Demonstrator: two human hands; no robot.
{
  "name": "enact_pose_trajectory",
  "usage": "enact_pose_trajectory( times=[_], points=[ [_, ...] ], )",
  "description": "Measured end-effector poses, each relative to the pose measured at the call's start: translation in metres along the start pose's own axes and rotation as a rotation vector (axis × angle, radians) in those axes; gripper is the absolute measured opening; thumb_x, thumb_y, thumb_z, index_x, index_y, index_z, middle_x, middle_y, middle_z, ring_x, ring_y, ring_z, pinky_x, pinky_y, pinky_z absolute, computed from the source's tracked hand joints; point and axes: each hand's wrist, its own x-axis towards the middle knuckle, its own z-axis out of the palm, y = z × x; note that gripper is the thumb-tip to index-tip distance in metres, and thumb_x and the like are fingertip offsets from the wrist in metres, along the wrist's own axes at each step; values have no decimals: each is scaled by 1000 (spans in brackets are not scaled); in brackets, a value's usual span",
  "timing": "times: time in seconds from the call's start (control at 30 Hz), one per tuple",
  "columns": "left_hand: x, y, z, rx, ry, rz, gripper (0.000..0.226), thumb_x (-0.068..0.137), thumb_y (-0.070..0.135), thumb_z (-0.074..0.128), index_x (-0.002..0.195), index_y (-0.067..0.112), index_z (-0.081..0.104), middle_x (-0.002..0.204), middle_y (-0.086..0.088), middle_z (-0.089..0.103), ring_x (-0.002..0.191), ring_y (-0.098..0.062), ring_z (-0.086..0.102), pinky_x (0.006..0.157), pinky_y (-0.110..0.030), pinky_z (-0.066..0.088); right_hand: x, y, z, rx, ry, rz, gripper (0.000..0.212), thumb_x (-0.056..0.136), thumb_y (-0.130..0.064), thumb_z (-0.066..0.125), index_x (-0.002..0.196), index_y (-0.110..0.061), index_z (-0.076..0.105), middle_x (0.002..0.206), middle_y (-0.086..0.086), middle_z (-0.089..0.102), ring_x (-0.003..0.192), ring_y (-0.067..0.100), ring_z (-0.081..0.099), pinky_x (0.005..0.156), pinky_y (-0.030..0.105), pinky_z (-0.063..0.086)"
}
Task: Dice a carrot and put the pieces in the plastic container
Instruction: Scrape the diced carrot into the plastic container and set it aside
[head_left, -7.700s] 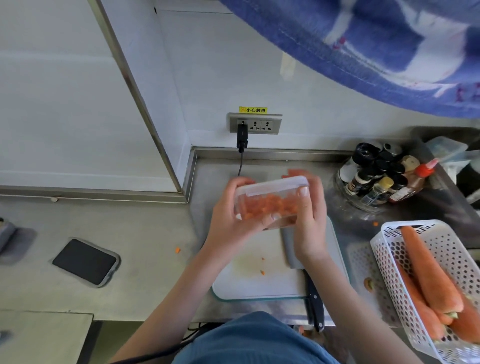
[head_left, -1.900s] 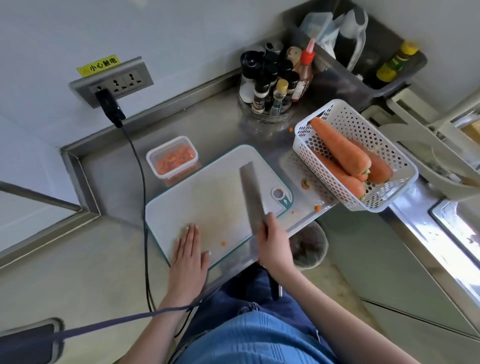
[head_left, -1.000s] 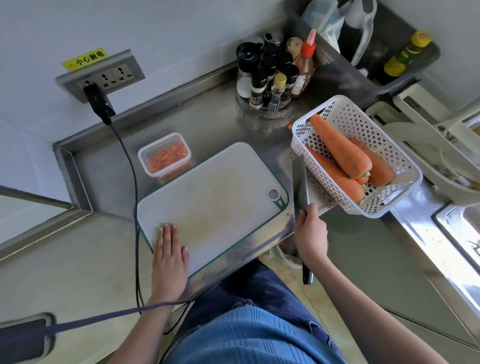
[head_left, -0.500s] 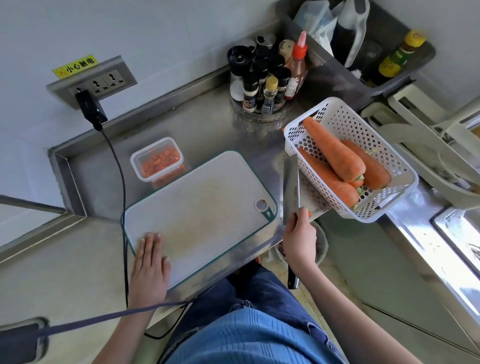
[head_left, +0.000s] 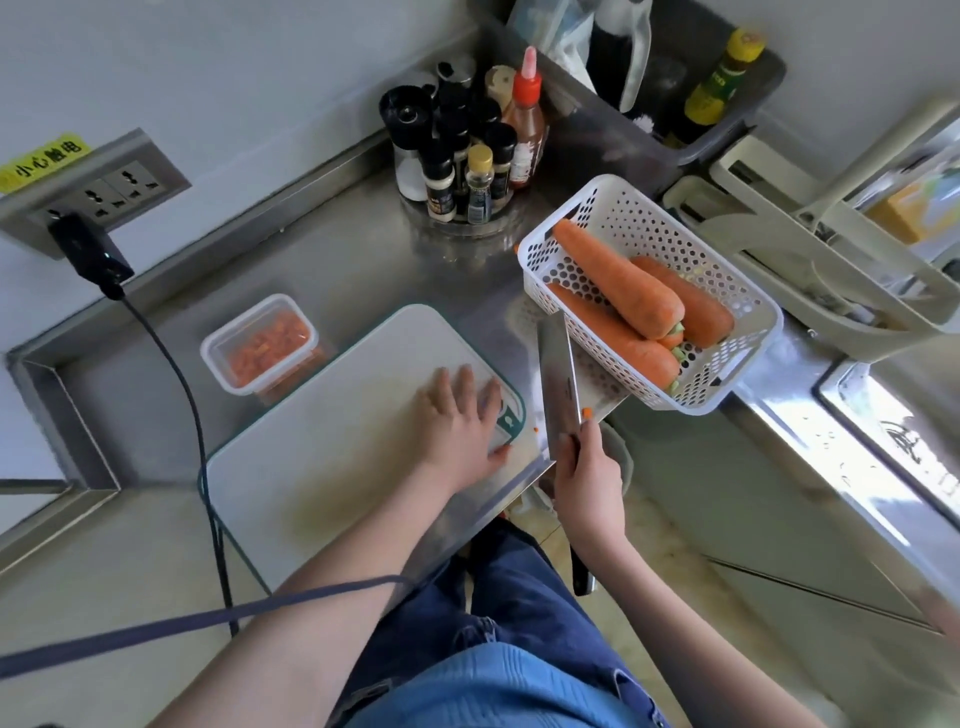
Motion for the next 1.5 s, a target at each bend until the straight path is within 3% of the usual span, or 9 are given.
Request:
enact_pose_trajectory(
  times=[0.2, 0.3, 0.4, 0.47, 0.67, 0.8, 1.07, 1.27, 1.5],
  points=[
    [7, 22, -4, 15, -62, 88, 66, 95, 28, 32, 145, 5, -5, 146, -39, 13, 125, -63, 25, 100, -65, 27, -10, -5, 4, 48, 29, 39, 27, 100, -32, 34, 114, -10, 39, 69, 6, 59, 62, 29, 62, 55, 46, 53],
    [4, 9, -13, -27, -11, 80, 84, 91, 50, 43, 149, 12, -6, 154, -22, 8, 137, -44, 19, 107, -58, 24, -12, -3, 7, 74, 43, 58, 26, 100, -33, 34, 116, -12, 39, 69, 5, 60, 61, 27, 65, 56, 49, 55],
    [16, -20, -23, -35, -7, 240, 105, 77, 72, 46, 149, 18, -9, 158, -1, -7, 144, -21, -10, 108, -63, -4, -17, -4, 7, 76, 57, 64, 10, 100, -32, 35, 101, -22, 34, 69, 6, 59, 60, 28, 64, 55, 51, 54],
    [26, -33, -28, -18, -50, 292, 111, 70, 78, 48, 150, 19, -2, 158, 3, -4, 144, -14, -10, 108, -64, -8, -20, -5, 4, 74, 80, 68, 13, 100, -29, 36, 90, -22, 31, 69, 6, 58, 60, 31, 61, 55, 51, 54],
    [32, -21, -42, 36, 28, 387, 100, 64, 69, 59, 137, 8, 26, 137, -8, 32, 131, -25, 25, 113, -58, -4, -23, -6, 3, 74, 96, 89, 21, 100, -29, 36, 81, -22, 29, 69, 7, 58, 61, 33, 59, 53, 45, 51],
    [31, -32, -53, 67, 81, 331, 96, 59, 77, 55, 125, 10, 36, 126, -8, 41, 119, -28, 37, 110, -59, 5, -20, -7, 7, 62, 88, 62, 18, 101, -28, 37, 88, -19, 29, 65, 5, 54, 57, 28, 50, 47, 33, 35],
    [1, -65, -42, -264, 520, 409, 62, 52, 61, 56, 88, 11, 52, 90, -3, 50, 91, -26, 45, 105, -48, 27, -8, -35, 44, 130, 6, 22, 21, 101, -27, 39, 89, -10, 35, 73, 14, 56, 63, 36, 53, 53, 38, 38],
    [-2, -67, -36, -271, 518, 438, 61, 52, 59, 56, 91, 12, 56, 91, -4, 51, 93, -25, 45, 104, -47, 27, -5, -32, 65, 108, -89, 13, 19, 101, -26, 38, 89, -13, 33, 79, 15, 57, 68, 36, 53, 55, 37, 36],
    [2, -55, -27, -210, 376, 419, 59, 53, 60, 51, 88, 12, 51, 90, -4, 48, 90, -27, 47, 101, -44, 27, -11, 5, 24, 76, 61, 177, 20, 102, -29, 35, 89, -13, 33, 77, 9, 57, 66, 32, 51, 56, 35, 36]
  ],
)
